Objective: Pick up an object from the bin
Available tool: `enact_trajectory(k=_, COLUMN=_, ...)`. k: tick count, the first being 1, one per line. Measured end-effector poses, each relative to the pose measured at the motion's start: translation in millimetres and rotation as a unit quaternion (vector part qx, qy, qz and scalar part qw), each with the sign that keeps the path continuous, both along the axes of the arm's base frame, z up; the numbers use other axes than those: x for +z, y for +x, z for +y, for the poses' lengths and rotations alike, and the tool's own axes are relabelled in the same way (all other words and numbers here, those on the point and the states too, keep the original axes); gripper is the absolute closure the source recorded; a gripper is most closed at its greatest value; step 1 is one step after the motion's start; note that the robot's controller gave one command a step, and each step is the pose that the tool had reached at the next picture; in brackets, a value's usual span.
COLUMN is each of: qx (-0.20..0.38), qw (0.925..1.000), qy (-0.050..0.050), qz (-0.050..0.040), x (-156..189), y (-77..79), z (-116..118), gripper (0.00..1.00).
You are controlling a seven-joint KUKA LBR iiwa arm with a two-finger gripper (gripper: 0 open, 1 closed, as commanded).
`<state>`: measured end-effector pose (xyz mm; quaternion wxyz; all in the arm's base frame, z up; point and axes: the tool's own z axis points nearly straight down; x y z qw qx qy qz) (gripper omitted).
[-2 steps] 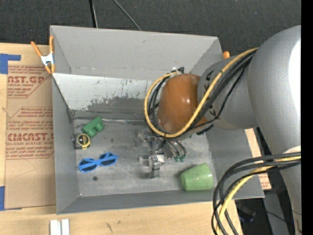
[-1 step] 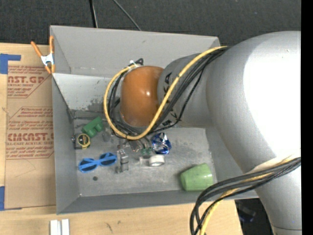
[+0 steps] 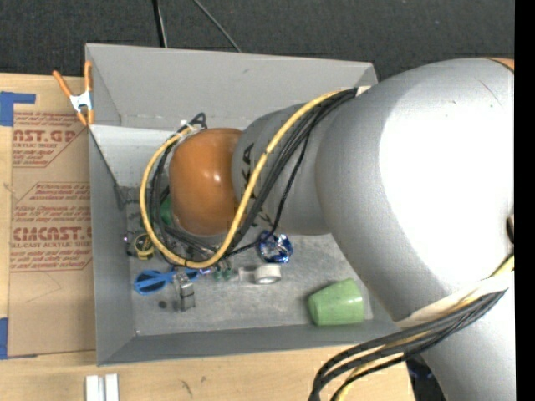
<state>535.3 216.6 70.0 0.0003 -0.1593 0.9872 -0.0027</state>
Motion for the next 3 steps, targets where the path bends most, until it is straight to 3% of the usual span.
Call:
enact_trajectory(k=1, qx=0.173, qw=0.9849, qy=0.003, qz=-0.0007, x=0.1, y=-43.2, z=-4.2, gripper=0.0)
enact_trajectory(k=2, qx=0.172, qw=0.9851, qy=0.003, qz=0.001, x=-0.3, y=-43.8, z=-4.3, gripper=1.0)
enact_trajectory(k=3, qx=0.411, qw=0.9117, qy=0.003, qz=-0.0024, x=168.5, y=-33.1, z=3.2, gripper=1.0)
